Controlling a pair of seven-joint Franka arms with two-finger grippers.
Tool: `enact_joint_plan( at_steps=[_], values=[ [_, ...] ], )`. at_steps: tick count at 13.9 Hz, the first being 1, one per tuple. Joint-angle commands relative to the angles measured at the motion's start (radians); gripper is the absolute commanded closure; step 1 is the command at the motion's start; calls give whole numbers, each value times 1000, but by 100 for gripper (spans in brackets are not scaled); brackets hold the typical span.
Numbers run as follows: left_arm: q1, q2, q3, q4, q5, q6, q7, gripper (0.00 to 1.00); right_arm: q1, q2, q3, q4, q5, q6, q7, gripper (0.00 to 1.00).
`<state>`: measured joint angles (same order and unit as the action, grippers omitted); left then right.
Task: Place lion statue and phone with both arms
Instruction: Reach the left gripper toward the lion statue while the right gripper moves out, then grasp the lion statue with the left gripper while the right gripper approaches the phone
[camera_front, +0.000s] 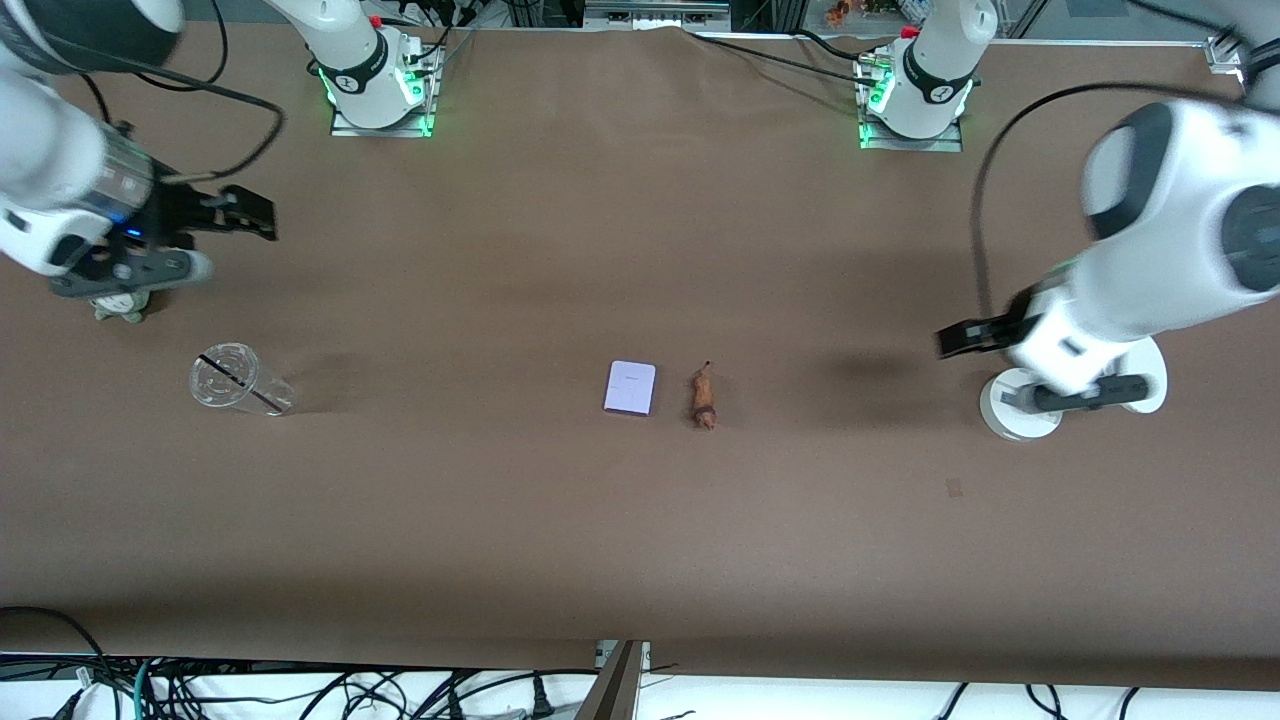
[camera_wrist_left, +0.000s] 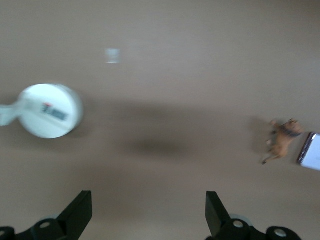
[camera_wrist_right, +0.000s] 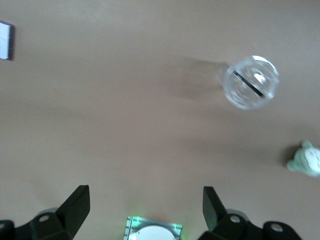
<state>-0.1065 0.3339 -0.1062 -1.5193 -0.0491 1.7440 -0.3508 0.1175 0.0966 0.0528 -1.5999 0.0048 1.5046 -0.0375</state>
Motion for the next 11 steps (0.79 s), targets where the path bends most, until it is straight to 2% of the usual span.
enact_joint_plan(
  at_steps=[1, 5, 8, 11],
  values=[
    [-76, 95, 10, 44, -5, 76, -88, 0, 59, 40, -1, 0, 12, 67, 63, 0],
    [-202, 201, 10, 44, -2, 242, -212, 0, 119, 66, -1, 2, 14, 112, 198, 0],
    [-275, 273, 11, 33, 0, 385, -287, 0, 164, 87, -1, 31, 86, 158, 306, 0],
    [-332, 333, 14, 30, 21, 472, -352, 0, 211, 112, -1, 116, 78, 145, 387, 0]
  ],
)
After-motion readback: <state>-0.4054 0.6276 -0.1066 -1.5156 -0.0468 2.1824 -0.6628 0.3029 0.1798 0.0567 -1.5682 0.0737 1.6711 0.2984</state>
